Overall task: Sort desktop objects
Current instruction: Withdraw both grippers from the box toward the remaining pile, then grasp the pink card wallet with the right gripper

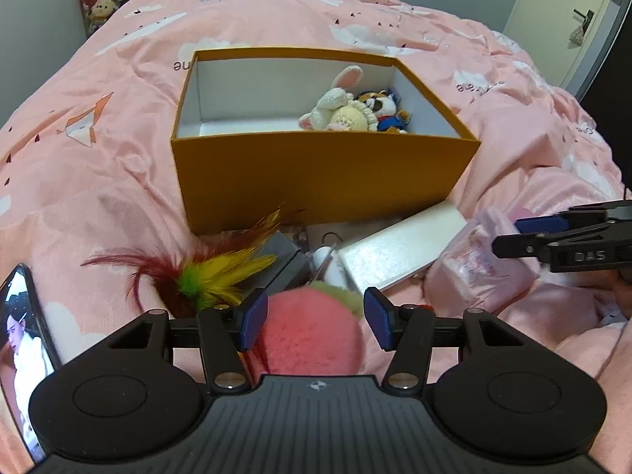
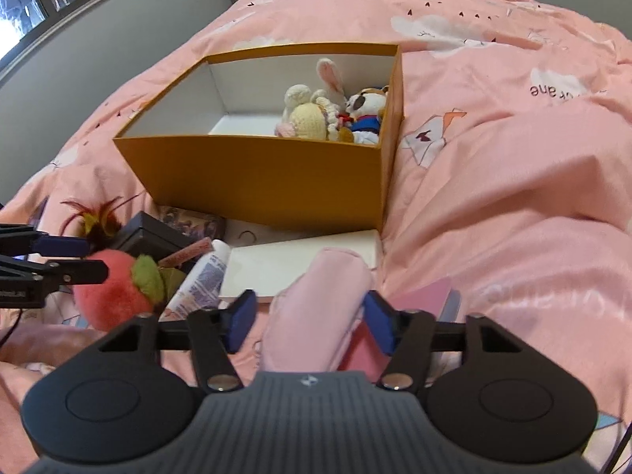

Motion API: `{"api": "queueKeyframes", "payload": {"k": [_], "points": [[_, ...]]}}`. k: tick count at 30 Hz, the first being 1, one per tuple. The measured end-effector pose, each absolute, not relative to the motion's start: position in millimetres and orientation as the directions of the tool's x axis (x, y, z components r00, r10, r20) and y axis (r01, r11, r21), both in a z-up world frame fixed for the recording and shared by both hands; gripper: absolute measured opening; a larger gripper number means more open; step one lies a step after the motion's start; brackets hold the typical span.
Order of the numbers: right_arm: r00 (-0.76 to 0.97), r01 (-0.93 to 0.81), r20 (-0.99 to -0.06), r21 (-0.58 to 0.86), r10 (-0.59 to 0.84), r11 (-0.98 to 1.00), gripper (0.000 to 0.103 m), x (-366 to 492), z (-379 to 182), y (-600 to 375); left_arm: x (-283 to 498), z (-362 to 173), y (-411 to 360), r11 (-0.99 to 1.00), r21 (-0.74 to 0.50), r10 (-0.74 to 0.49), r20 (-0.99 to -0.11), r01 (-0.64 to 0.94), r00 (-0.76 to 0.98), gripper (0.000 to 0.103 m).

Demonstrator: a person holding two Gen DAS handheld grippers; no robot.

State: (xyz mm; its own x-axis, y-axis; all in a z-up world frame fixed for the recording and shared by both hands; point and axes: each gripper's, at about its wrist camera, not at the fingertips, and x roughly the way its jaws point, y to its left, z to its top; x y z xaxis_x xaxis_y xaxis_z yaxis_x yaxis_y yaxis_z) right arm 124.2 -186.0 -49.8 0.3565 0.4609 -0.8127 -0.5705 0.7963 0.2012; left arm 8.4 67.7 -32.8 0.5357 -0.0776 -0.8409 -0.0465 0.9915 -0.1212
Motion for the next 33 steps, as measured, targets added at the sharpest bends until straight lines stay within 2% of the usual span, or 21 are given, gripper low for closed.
{"api": "queueKeyframes", "payload": {"k": [6, 15, 17, 22, 25, 29, 33], "points": [[0.373, -0.63, -0.786, 0.175, 0.493, 0.757, 0.042, 123, -39, -173, 17, -26, 63, 0.987, -0.16, -0.121, -0.827, -0.023, 0.548, 0.063], [0.399, -0.589, -0.668, 0.338, 0.628, 0.734, 0.041, 153, -25, -151, 41, -27, 58, 0.978, -0.204, -0.154, -0.825, -0.034, 0.544, 0.063], [0.373, -0.563, -0.689, 0.364, 0.622, 0.742, 0.041, 161, -38, -146, 45, -33, 54, 0.978, -0.207, -0.16, -0.835, -0.03, 0.526, 0.063], [0.271, -0.462, -0.812, 0.361, 0.516, 0.81, 0.039, 163, -74, -149, 49, -44, 42, 0.976, -0.218, -0.192, -0.856, 0.001, 0.48, 0.063], [0.186, -0.44, -0.844, 0.386, 0.502, 0.811, 0.038, 154, -86, -156, 51, -49, 39, 0.973, -0.232, -0.205, -0.864, -0.001, 0.46, 0.063], [0.086, -0.494, -0.877, 0.375, 0.473, 0.785, 0.04, 138, -93, -150, 52, -56, 37, 0.97, -0.242, -0.212, -0.878, -0.015, 0.43, 0.063], [0.174, -0.592, -0.867, 0.288, 0.468, 0.753, 0.042, 130, -69, -156, 54, -65, 30, 0.965, -0.263, -0.242, -0.891, -0.005, 0.384, 0.063]]}}
